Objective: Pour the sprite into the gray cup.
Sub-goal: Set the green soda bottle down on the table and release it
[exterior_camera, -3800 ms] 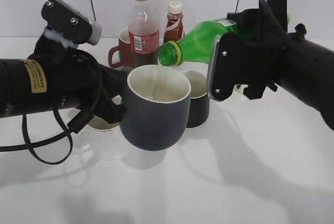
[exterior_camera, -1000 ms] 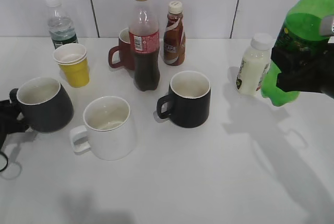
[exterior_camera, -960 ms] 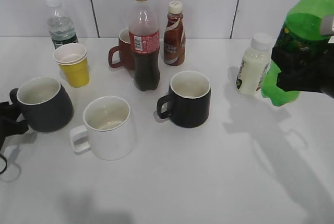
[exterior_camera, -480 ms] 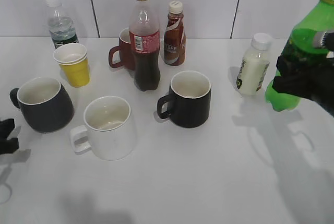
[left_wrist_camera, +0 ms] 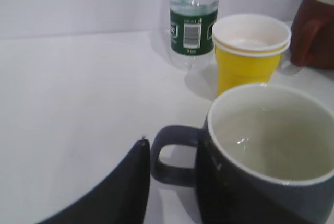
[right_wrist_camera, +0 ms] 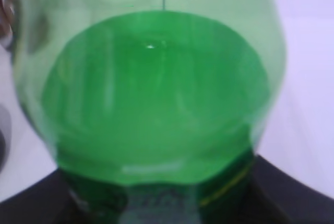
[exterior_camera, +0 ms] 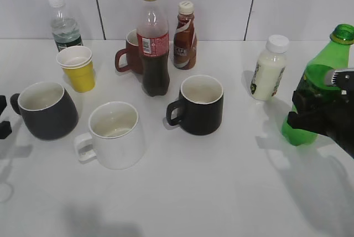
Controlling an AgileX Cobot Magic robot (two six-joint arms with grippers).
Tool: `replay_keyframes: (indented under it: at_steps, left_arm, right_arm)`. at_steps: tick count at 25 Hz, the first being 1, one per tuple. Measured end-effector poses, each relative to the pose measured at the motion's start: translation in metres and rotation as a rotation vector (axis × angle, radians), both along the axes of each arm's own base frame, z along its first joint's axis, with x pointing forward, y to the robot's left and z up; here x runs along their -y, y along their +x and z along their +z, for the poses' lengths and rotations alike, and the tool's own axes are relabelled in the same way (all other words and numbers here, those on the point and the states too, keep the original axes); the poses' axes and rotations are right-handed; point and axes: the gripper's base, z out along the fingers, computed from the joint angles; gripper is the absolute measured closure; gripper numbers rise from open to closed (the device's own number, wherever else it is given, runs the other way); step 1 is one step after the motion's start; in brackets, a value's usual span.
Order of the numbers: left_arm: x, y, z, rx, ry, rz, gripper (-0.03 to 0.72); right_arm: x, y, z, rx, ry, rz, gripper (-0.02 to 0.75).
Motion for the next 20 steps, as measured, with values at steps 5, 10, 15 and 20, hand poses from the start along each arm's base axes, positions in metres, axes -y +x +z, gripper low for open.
replay_keyframes:
  at_steps: [5, 10, 15, 20]
  left_arm:
    - [0.000, 0.000, 0.014, 0.065, -0.001, 0.000, 0.442]
    - [0.000, -0.004, 0.038, 0.151, -0.005, 0.005, 0.442]
    - [-0.002, -0.007, 0.062, 0.158, 0.015, 0.023, 0.442]
    - [-0.006, -0.005, 0.108, 0.033, 0.040, 0.075, 0.442]
  right_arm:
    - [0.001, -0.001, -0.001, 0.006, 0.028, -0.012, 0.256]
    - [0.001, -0.001, 0.010, 0.054, 0.047, -0.013, 0.140]
    - [0.000, 0.000, 0.060, 0.246, 0.061, 0.000, 0.129]
    - [-0.005, 0.005, 0.132, 0.318, 0.067, 0.041, 0.128]
